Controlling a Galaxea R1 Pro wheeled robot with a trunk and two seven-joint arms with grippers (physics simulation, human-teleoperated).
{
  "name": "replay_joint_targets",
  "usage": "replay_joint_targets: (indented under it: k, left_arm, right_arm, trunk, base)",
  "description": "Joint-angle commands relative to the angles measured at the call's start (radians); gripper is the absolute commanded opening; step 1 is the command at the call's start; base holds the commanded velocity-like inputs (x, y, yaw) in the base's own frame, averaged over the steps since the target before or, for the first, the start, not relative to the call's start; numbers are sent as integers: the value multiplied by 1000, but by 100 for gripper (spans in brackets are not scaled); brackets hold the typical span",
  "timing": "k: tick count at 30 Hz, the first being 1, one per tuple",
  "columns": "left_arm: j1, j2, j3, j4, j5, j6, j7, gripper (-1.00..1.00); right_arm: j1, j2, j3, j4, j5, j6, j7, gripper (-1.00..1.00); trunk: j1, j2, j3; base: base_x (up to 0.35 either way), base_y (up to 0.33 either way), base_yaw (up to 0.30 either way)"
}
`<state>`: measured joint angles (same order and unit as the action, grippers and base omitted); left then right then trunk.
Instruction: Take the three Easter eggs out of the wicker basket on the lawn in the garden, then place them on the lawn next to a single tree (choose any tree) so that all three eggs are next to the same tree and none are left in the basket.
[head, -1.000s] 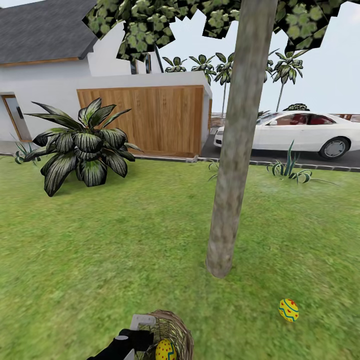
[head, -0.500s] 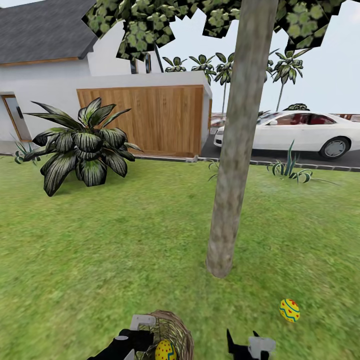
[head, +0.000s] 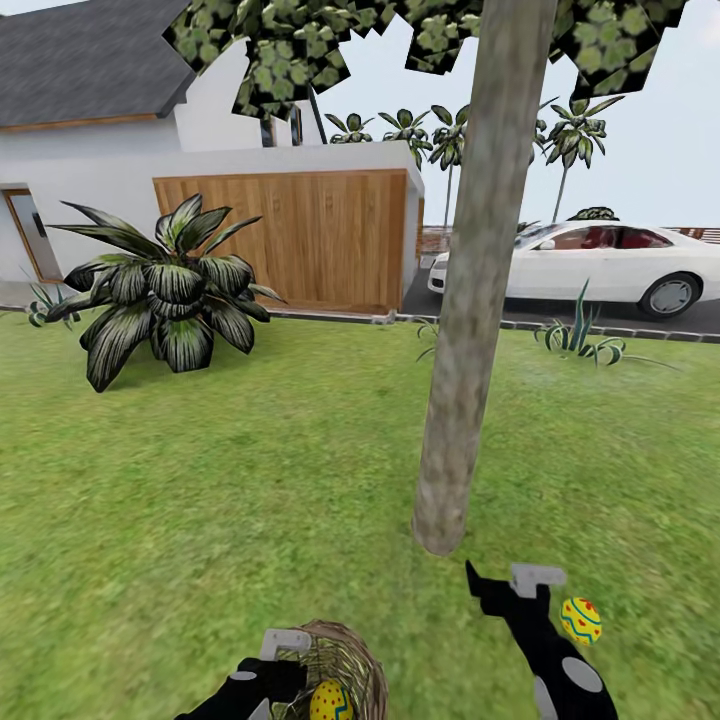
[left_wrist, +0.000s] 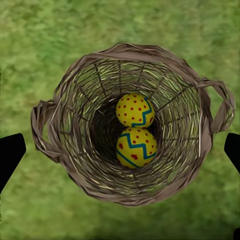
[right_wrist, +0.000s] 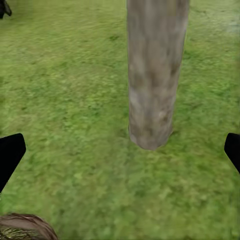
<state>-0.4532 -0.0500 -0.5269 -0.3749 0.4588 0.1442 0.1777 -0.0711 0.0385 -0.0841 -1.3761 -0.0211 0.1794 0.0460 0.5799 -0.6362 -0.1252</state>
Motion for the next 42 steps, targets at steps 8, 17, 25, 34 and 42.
replay_joint_targets:
  k: [8, 17, 25, 34, 42]
  left_arm:
    - [-1, 1, -8, -3, 9, 5, 14, 100]
    - [-1, 1, -8, -5, 9, 7, 18, 100]
    - [-1, 1, -8, -3, 9, 6, 19, 100]
    - [-1, 1, -8, -4, 9, 7, 18, 100]
    - [-1, 1, -9, -3, 5, 8, 19, 100]
  right_arm:
    - [4, 1, -3, -94, -6, 250, 5, 100]
    - [-6, 2, 2, -121, -4, 492, 5, 100]
    - [-10, 2, 3, -122, -3, 543, 5, 100]
    - [-12, 2, 1, -115, -2, 550, 5, 100]
    - [-12, 3, 2, -111, -2, 551, 5, 100]
  trunk:
    - [31, -58, -27]
    - [66, -121, -55]
    - [96, -177, -80]
    - [131, -240, -108]
    - [161, -296, -134]
  base:
    - [0, 0, 0]
    - [0, 0, 0]
    - [0, 0, 0]
    - [0, 0, 0]
    - [0, 0, 0]
